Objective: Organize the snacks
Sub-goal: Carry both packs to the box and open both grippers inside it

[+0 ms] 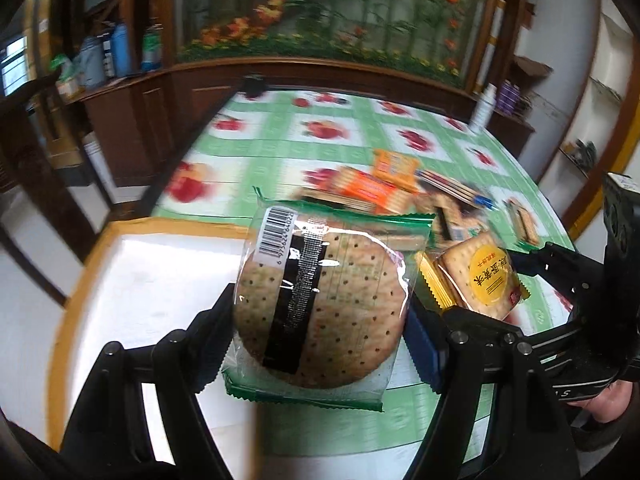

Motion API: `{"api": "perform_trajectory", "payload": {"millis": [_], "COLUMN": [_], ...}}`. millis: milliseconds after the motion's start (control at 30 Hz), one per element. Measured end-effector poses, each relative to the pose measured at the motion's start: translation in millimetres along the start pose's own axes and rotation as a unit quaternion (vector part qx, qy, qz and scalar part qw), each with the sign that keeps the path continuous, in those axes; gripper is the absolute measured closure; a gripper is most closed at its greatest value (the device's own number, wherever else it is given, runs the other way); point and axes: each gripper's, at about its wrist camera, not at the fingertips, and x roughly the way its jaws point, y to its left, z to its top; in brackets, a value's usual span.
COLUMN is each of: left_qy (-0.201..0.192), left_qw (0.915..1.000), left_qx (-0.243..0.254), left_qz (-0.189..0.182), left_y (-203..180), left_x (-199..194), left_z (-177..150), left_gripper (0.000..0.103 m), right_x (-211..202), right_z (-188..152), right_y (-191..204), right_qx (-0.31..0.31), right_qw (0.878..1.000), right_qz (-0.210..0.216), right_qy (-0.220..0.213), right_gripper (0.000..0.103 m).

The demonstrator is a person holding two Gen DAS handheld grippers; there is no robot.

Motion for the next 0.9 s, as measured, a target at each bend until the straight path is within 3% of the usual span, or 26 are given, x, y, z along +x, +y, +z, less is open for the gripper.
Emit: {"api": "perform_trajectory", "payload": {"millis": [300,700,900], "left_qy": [0.016,0.090,0.124], "left_qw": [0.9944,0.9840,0.9806], "left_qx": [-0.059,-0.070,-0.069], "left_qz": [0.086,0.137,0.136], "left_y": [96,144,147], "left_x": [-10,30,44], "left_z": [-15,-47,-52], "left_gripper": [0.026,0.026,0.023], "right_x": [51,130,150], "right_z": [54,78,75], "right_y": [78,127,142], "right_qx": [-0.078,-0.135,-0.154], "right_qw": [0.995,0.986,0.981], "right_qz": [0.057,0.068,0.073], "right_qy": [0.003,0.072,0.089], "right_gripper": [0.022,0.022,0.020]}}
